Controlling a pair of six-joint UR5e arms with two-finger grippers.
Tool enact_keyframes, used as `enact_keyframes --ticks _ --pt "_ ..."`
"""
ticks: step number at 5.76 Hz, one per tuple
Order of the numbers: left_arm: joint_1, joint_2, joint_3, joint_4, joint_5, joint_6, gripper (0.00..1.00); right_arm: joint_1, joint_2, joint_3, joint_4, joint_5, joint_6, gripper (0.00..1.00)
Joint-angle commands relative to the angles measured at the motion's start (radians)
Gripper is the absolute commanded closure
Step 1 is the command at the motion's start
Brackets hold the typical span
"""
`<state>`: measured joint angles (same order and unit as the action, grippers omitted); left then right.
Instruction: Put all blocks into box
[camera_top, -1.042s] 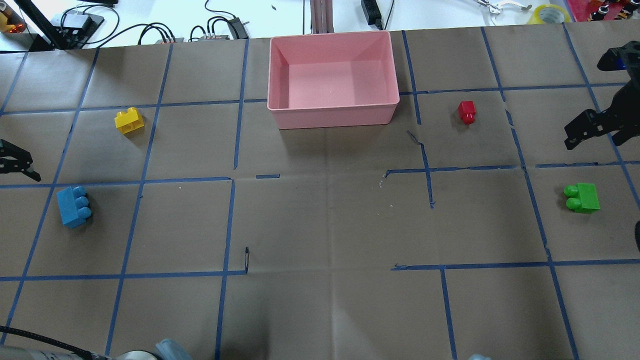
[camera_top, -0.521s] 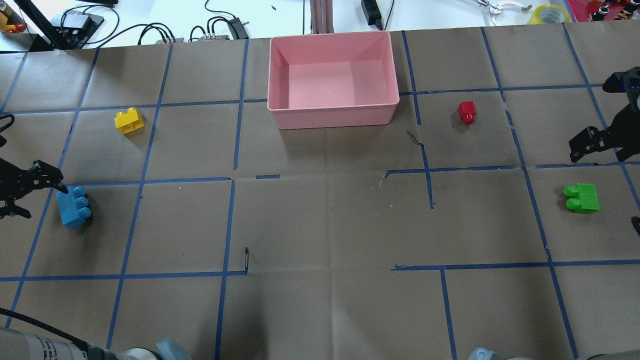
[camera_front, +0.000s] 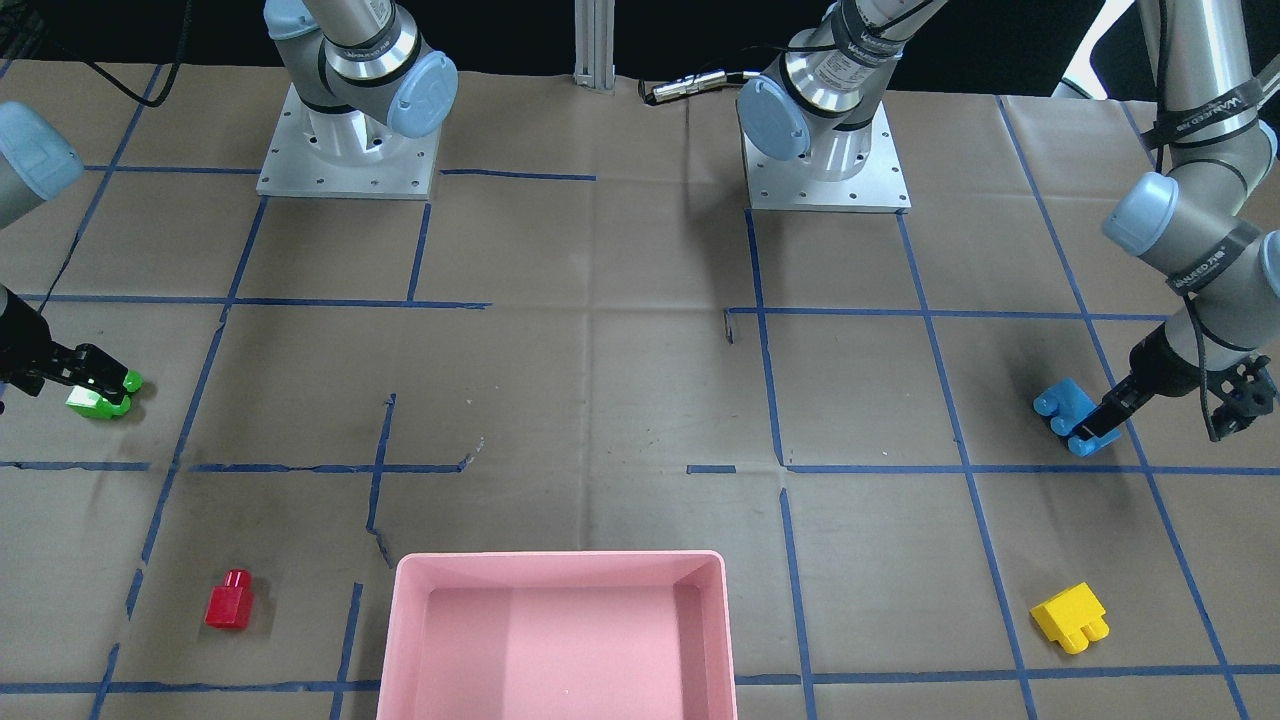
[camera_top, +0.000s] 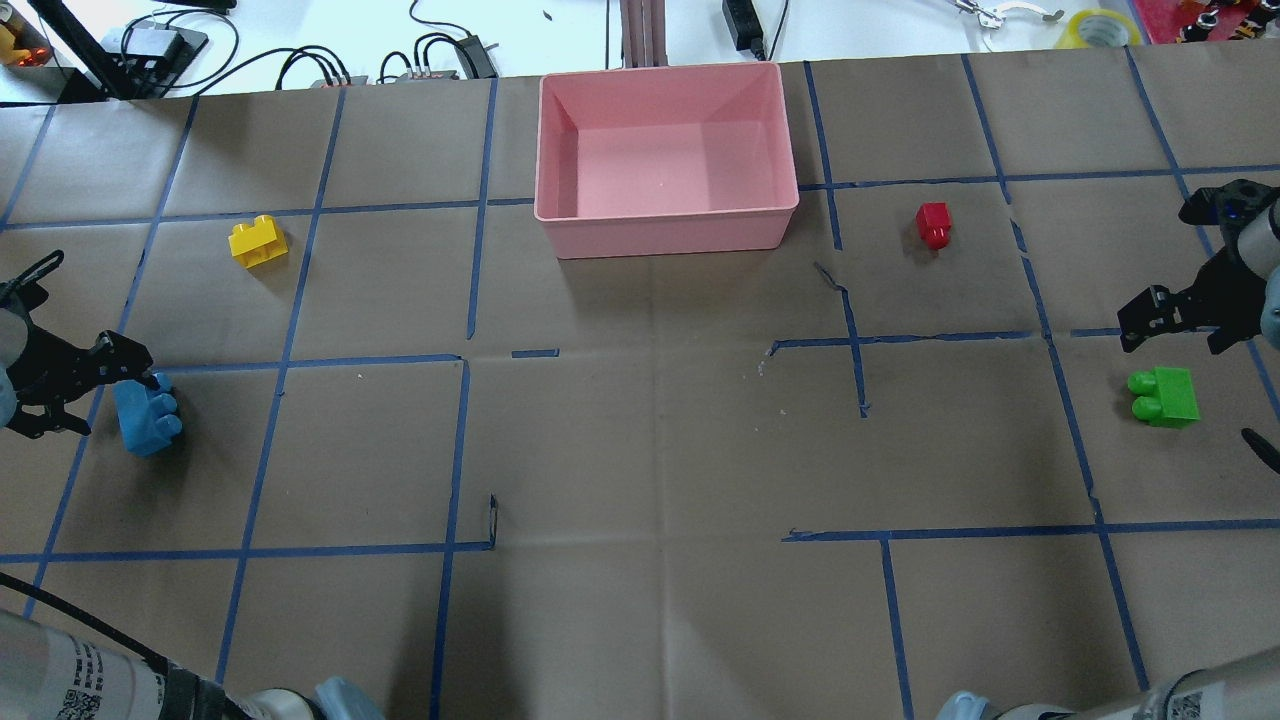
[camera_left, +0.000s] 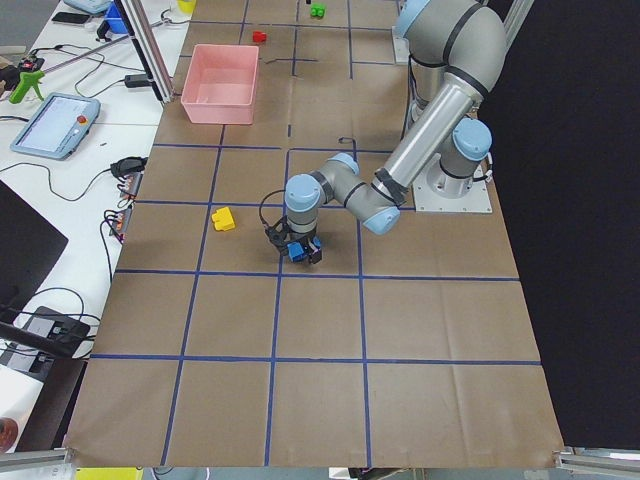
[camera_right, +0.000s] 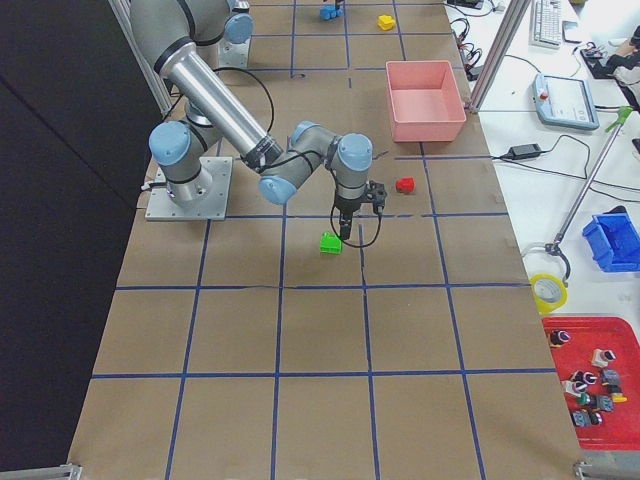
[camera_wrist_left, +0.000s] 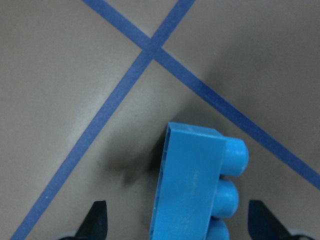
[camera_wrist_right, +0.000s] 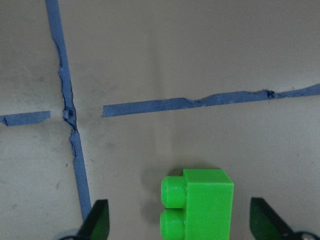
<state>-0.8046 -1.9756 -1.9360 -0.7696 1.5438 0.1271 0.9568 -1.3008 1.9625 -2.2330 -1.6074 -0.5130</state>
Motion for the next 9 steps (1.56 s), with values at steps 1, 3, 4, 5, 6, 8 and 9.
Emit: enact_keyframes --ticks 1,3,4,5,6,8,9 --pt "-0.004 -0.011 0.000 0.036 -0.013 -0.001 0.00 -0.016 0.040 0.001 -0.013 0.000 -0.005 0.01" --pt "-0.004 -0.014 0.002 0.036 -0.013 -0.001 0.00 -0.026 0.048 0.019 -0.013 -0.002 -0.007 0.01" --pt "-0.005 -0.017 0.000 0.036 -0.014 0.000 0.00 -0.041 0.046 0.021 -0.010 -0.003 -0.010 0.01" --pt "-0.005 -0.020 0.000 0.036 -0.031 -0.001 0.00 -0.043 0.046 0.027 -0.008 -0.021 -0.009 0.01" --pt "-0.005 -0.020 0.000 0.036 -0.048 0.000 0.00 -0.043 0.046 0.036 -0.007 -0.031 -0.010 0.01" --pt "-0.005 -0.015 -0.001 0.033 -0.044 0.009 0.00 -0.049 0.052 0.047 -0.007 -0.032 -0.010 0.01" --pt "-0.005 -0.014 -0.001 0.029 -0.042 0.017 0.04 -0.049 0.061 0.046 -0.010 -0.038 -0.009 0.01"
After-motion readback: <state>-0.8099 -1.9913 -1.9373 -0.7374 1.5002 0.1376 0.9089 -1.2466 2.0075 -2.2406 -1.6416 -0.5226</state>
